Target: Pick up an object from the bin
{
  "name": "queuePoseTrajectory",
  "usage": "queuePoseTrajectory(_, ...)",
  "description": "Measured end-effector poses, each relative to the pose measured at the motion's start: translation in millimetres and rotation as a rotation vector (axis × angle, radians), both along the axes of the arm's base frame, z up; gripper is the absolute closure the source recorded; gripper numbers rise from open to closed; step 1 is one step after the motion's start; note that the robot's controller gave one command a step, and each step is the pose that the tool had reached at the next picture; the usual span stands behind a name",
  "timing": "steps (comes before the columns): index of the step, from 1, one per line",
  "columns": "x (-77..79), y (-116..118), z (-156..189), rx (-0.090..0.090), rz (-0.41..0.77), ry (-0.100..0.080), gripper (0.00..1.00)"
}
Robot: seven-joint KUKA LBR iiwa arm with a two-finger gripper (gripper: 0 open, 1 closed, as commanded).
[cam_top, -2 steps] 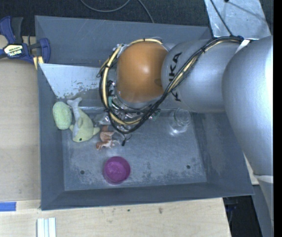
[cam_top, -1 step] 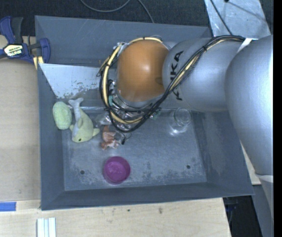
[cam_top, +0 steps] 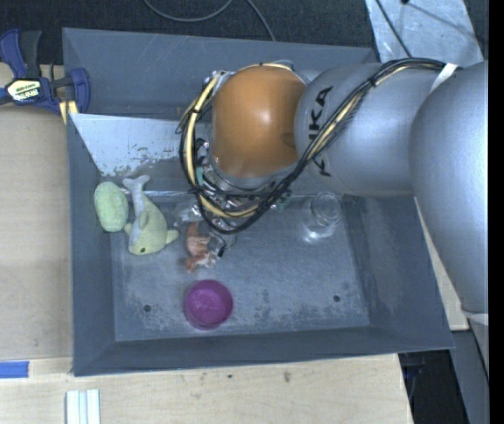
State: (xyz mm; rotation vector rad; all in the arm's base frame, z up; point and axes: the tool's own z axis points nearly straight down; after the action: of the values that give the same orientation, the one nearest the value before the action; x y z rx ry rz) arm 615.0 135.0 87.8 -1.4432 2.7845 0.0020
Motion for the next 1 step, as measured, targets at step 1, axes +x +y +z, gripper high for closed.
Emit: queuePoseTrajectory(1,-0.6,-0.2,16.1,-0.002,-0.008,0.005,1.0)
